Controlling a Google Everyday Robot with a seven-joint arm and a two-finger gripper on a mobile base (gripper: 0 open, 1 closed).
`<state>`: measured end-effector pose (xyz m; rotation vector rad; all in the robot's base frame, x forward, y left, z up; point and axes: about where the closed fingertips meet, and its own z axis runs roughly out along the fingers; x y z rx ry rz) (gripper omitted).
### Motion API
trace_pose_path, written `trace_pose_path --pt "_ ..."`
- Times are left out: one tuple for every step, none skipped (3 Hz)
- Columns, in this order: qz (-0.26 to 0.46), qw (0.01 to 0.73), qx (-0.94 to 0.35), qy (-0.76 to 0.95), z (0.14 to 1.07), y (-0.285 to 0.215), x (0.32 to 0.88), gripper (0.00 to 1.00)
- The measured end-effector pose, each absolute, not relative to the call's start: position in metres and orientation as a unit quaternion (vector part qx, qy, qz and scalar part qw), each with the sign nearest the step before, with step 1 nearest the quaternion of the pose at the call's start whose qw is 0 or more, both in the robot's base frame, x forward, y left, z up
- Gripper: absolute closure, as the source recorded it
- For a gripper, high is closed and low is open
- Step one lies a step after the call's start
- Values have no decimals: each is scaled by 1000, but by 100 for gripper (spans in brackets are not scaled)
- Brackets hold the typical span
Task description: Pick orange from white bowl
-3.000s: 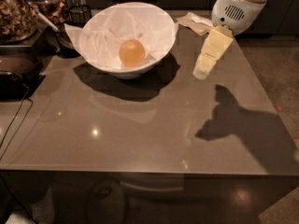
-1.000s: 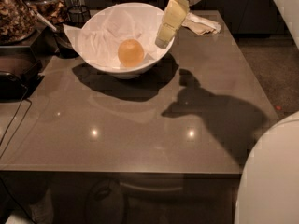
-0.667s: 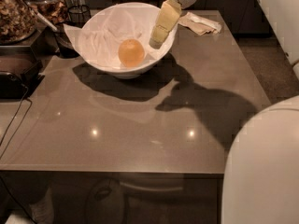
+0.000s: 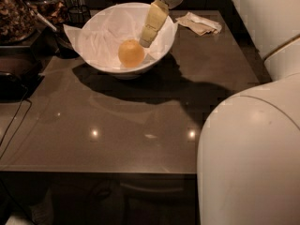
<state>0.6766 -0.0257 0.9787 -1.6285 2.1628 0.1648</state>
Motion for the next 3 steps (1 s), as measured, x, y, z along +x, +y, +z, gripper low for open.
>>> trace_pose_path --pt "69 223 -579 781 973 -18 686 0" --pt "90 203 -573 789 954 3 698 0" --pt "107 182 -568 796 935 23 708 0"
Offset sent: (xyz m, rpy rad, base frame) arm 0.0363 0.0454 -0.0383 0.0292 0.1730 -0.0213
